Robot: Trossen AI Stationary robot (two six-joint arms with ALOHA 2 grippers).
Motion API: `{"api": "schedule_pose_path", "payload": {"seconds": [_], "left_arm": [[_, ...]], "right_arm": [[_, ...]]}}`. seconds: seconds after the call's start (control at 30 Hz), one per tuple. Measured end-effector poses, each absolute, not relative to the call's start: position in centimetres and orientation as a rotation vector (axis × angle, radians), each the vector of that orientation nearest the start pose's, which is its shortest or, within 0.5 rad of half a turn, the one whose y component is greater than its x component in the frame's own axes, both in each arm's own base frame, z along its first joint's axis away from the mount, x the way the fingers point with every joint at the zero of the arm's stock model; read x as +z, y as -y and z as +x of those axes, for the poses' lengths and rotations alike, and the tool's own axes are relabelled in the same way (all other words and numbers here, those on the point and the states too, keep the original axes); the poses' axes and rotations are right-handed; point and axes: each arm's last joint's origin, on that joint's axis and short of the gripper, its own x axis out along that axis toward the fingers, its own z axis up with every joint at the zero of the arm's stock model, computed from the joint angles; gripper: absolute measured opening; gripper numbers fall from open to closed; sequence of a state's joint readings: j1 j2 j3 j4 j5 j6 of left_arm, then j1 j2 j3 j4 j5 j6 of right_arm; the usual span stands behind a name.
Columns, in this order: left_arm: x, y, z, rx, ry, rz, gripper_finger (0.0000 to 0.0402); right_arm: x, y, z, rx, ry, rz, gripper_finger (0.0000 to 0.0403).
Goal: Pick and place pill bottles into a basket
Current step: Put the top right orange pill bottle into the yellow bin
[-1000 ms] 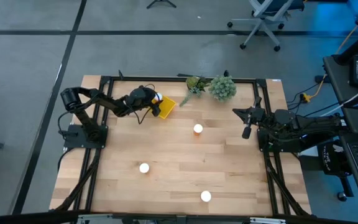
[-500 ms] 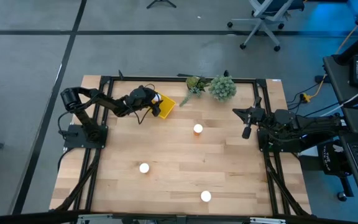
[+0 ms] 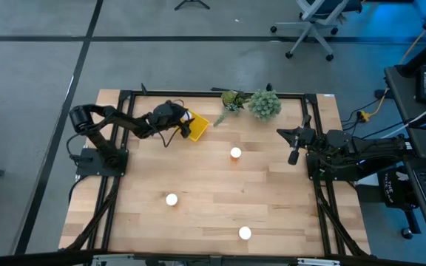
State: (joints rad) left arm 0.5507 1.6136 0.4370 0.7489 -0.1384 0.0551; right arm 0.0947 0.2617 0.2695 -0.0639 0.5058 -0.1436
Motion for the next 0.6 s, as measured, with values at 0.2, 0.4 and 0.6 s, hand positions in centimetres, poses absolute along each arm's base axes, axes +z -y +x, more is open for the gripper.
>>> {"api": "schedule_pose_path", "payload": {"seconds": [0.2,0.4,0.6], "left_arm": [[14.3,-14.0,22.1,0.664,-0.434,-0.021,0.0254],[16.5,-13.2,21.6,0.603,-0.375,-0.005,0.0255],[18.8,-11.8,21.3,0.524,-0.314,0.084,0.0253]], "right_arm": [[22.8,0.4,10.3,-0.407,-0.084,-0.158,0.0010],[22.8,0.4,10.3,-0.407,-0.084,-0.158,0.0010],[22.9,0.4,10.3,-0.407,-0.083,-0.158,0.0010]]}}
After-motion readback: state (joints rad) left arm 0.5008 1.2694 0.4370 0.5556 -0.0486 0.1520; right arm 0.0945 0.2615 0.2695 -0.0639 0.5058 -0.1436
